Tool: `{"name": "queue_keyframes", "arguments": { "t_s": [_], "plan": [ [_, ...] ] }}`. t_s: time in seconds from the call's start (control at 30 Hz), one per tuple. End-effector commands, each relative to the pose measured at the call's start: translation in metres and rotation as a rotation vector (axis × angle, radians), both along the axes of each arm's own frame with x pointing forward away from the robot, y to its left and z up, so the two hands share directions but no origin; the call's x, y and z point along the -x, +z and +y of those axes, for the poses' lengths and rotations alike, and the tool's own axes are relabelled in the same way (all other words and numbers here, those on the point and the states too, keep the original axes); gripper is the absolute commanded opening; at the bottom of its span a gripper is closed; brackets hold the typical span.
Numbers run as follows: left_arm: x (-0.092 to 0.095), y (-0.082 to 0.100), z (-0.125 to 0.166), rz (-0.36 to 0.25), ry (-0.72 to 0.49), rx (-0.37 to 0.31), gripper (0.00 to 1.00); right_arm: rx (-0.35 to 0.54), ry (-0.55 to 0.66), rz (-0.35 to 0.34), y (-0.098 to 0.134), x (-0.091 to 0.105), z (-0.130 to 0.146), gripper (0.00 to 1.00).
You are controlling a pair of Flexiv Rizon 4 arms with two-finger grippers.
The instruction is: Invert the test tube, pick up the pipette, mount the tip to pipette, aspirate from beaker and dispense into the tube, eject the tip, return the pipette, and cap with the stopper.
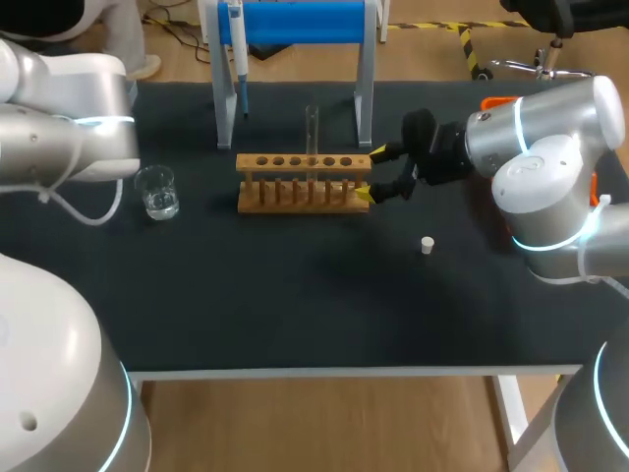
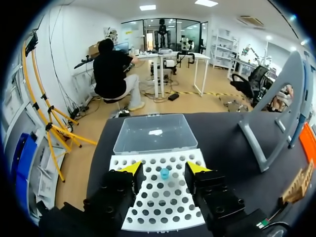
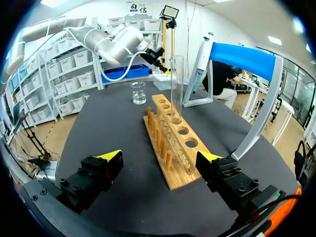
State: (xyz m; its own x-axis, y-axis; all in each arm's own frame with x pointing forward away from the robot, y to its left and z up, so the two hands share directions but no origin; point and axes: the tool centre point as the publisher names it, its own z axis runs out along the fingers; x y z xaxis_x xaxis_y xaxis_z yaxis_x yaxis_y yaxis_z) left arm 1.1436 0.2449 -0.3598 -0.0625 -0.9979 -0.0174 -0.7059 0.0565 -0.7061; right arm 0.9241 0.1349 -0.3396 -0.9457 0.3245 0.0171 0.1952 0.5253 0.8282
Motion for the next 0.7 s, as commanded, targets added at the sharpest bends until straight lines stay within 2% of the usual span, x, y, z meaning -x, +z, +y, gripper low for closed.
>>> {"name": "queue_keyframes", "arguments": {
  "t_s": [0.03, 0.7],
  "plan": [
    [-0.0030, -0.0001, 0.0007, 0.011, 0.001, -0.001, 0.50, 0.002, 0.001, 0.001, 0.0003, 0.0002, -0.0004, 1.00],
    [-0.0071, -0.0039, -0.0017, 0.019, 0.000, -0.010, 0.45, 0.002, 0.001, 0.001, 0.0003, 0.0002, -0.0004, 1.00]
  ]
}}
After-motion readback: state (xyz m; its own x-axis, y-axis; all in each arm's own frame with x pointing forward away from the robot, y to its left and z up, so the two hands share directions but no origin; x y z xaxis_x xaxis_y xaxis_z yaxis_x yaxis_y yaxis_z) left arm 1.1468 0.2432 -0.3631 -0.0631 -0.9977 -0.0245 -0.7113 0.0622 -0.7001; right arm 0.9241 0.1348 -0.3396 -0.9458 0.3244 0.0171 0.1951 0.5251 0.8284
